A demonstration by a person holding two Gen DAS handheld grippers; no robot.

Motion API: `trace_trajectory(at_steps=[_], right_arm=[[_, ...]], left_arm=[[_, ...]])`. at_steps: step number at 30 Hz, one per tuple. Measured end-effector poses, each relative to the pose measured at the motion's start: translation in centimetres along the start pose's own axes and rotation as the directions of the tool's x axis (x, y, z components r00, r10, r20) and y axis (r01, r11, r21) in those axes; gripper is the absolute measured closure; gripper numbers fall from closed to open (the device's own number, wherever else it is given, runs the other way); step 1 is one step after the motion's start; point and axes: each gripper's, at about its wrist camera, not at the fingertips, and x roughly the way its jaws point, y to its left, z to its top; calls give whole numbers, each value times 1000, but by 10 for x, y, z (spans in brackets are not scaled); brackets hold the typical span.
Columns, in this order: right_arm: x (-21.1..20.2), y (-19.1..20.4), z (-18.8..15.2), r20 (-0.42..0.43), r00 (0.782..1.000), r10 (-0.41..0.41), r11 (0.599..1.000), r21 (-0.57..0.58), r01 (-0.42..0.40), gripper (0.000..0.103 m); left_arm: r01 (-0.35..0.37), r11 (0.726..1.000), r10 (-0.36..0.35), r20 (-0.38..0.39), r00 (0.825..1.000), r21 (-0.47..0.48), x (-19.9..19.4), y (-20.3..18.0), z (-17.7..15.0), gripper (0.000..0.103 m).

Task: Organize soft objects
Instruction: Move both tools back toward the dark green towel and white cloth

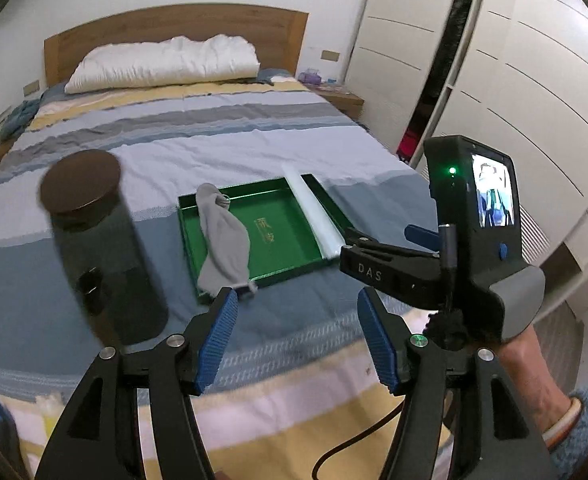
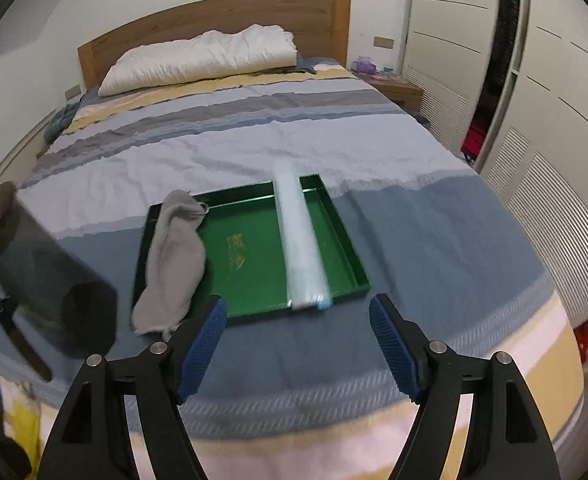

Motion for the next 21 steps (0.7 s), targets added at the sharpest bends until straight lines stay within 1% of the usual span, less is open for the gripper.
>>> trace_trajectory(at_steps=[2, 5, 9, 13, 15, 16, 17, 20, 21], right_arm=[[-20, 8, -10, 4, 1000, -1, 1000, 2, 1, 28], [-49, 28, -26, 3, 1000, 16, 1000, -12, -16, 28], [-86, 63, -46, 8, 999, 48, 998, -28, -48, 28], [-118, 102, -62, 2, 995, 97, 994, -56, -97, 27], [-132, 121, -69, -1, 992, 125, 990, -66, -125, 26], [-139, 131, -74, -9, 989, 148, 987, -65, -148, 26], [-144, 141, -78, -17, 986, 168, 983, -71, -169, 26], [-156, 179, -93, -46, 975, 217, 970, -106, -221, 25], [-158, 187, -96, -57, 971, 231, 965, -113, -236, 24]], left_arm=[[-5, 1000, 5, 4, 1000, 5, -15, 7, -8, 47], [-31, 999, 31, 7, 999, 10, -35, 25, -22, 47], [-95, 995, 95, 21, 995, -3, -64, 61, -41, 47], [-194, 981, 194, 23, 981, -6, -90, 104, -66, 47], [-258, 966, 258, 1, 966, -18, -102, 137, -83, 47], [-276, 961, 276, -9, 961, -23, -106, 147, -88, 47], [-304, 952, 304, -23, 952, -31, -111, 163, -96, 47], [-393, 919, 390, -74, 918, -40, -123, 209, -120, 47], [-428, 903, 423, -97, 901, -43, -128, 229, -132, 47]])
